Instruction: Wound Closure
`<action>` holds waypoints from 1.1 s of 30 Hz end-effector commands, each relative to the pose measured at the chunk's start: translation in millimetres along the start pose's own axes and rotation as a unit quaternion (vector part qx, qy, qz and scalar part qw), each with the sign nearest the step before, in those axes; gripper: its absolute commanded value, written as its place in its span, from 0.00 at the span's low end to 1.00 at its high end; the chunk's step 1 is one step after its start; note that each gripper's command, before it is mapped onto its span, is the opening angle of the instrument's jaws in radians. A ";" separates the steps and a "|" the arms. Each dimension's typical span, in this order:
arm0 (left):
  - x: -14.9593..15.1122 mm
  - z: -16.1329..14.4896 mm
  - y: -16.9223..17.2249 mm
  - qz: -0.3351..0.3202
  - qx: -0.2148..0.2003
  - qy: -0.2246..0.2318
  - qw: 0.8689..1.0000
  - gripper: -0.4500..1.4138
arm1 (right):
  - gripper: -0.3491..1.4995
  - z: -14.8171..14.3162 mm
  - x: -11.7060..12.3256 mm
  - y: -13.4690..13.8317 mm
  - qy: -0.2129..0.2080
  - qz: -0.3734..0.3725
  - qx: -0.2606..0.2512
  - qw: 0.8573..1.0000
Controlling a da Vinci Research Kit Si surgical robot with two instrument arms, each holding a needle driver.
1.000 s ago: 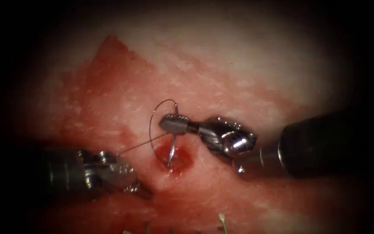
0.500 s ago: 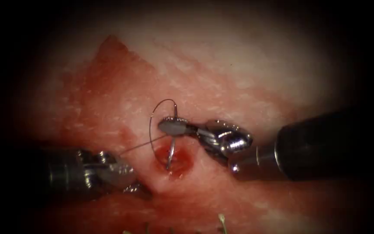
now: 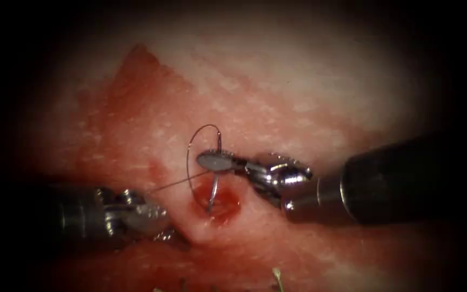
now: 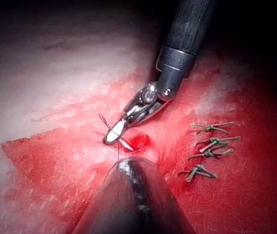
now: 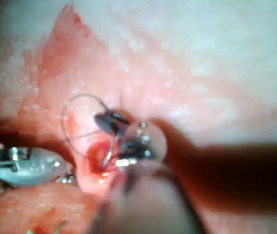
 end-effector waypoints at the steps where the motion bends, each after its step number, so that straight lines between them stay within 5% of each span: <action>1: -0.1 1.1 0.3 0.000 -0.002 -0.001 1.000 0.00 | 0.00 0.4 -1.1 0.2 -0.002 0.008 0.002 1.000; 33: -0.1 1.1 0.3 0.000 -0.002 -0.001 1.000 0.00 | 0.00 1.8 -2.8 -0.1 -0.004 0.192 0.042 0.980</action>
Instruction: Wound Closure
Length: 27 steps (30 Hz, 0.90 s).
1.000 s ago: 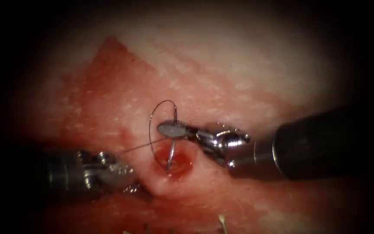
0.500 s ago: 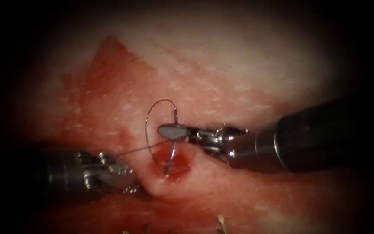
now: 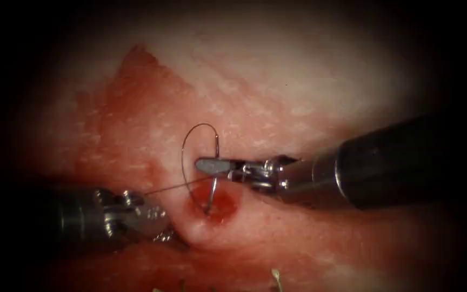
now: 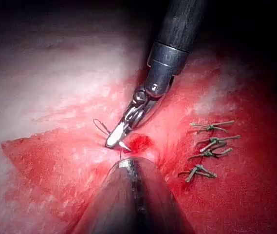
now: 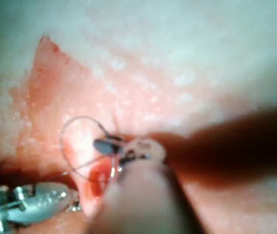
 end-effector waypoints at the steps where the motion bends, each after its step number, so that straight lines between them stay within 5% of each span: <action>1: -0.1 1.1 0.4 -0.001 -0.002 -0.001 1.000 0.00 | 0.00 0.4 -1.0 0.8 -0.003 0.008 0.002 1.000; 27: -0.2 1.0 0.3 0.000 -0.002 -0.001 1.000 0.00 | 0.00 0.4 -3.9 -0.4 -0.013 0.052 -0.008 0.999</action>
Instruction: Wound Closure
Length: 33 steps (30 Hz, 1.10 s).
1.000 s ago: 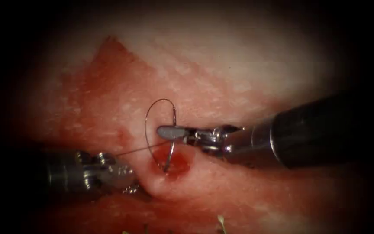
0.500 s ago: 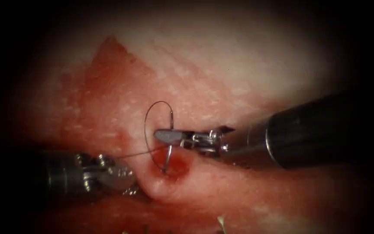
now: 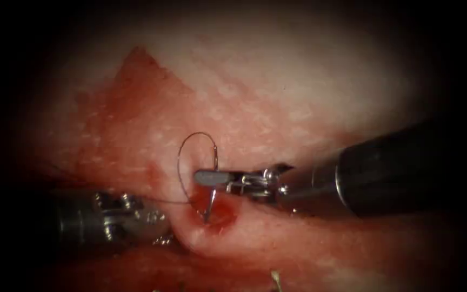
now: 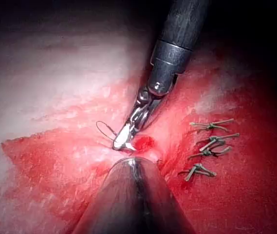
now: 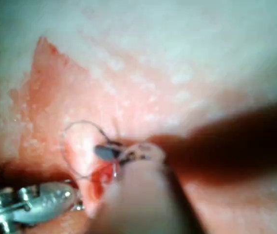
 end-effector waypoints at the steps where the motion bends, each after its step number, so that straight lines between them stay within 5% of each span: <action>1: -0.1 1.0 0.4 -0.001 -0.002 -0.001 1.000 0.00 | 0.00 0.4 -0.4 0.5 0.000 0.000 -0.004 1.000; 12: -0.1 0.9 0.4 -0.001 -0.003 -0.001 1.000 0.00 | 0.01 0.3 0.6 0.0 0.038 -0.043 -0.005 0.998; 13: -0.1 0.9 0.4 -0.001 -0.003 -0.001 1.000 0.00 | 0.25 0.2 0.9 0.0 0.043 -0.049 -0.001 0.998; 14: 0.0 0.8 0.5 -0.001 -0.003 -0.001 1.000 0.00 | 0.59 0.0 1.6 0.0 0.063 -0.066 0.002 0.996; 20: 0.2 0.4 0.5 -0.002 -0.007 0.003 1.000 0.00 | 0.80 -0.6 3.1 -0.2 0.094 -0.143 -0.004 0.985; 26: 0.7 -0.3 0.7 -0.006 -0.014 0.018 1.000 0.03 | 0.86 -2.2 4.8 -0.9 0.102 -0.268 -0.021 0.958; 33: 1.0 -0.8 1.4 0.006 -0.016 0.028 0.999 0.06 | 0.89 -5.8 7.8 -3.6 0.120 -0.416 -0.072 0.898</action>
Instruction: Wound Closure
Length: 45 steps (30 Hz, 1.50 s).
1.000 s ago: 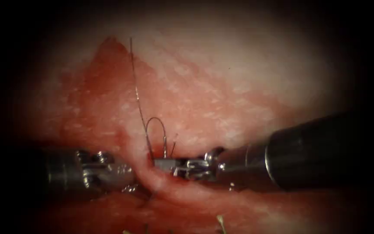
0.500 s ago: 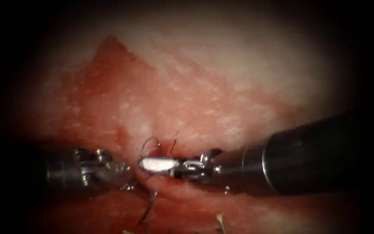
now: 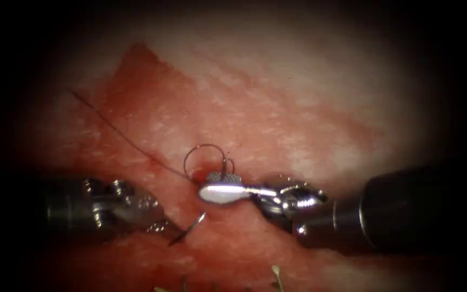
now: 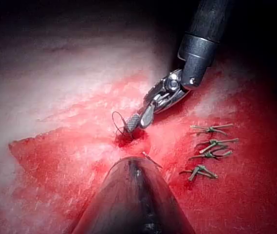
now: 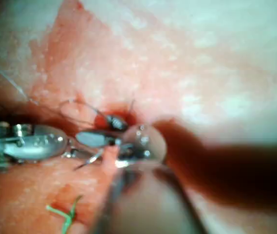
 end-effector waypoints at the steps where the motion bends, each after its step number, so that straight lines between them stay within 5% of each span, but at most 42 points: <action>1: -0.2 1.1 0.3 0.003 -0.002 0.000 1.000 0.07 | 0.90 -0.8 0.1 0.6 -0.001 -0.037 -0.012 0.999; 9: 0.0 0.8 0.4 0.014 -0.005 0.007 1.000 0.08 | 0.94 -2.5 2.7 -0.5 -0.010 -0.122 -0.009 0.992; 12: 0.7 -0.2 0.5 0.050 -0.003 0.035 0.998 0.05 | 0.91 -2.9 3.0 -0.9 -0.013 -0.167 -0.006 0.986; 18: 2.8 -2.8 0.8 0.185 -0.001 0.128 0.974 0.17 | 0.90 -3.4 3.1 -0.8 -0.018 -0.202 -0.009 0.979; 45: 3.5 -1.3 -0.7 0.219 -0.043 0.243 0.944 0.28 | 0.89 -2.9 1.3 -0.3 -0.015 -0.218 -0.011 0.976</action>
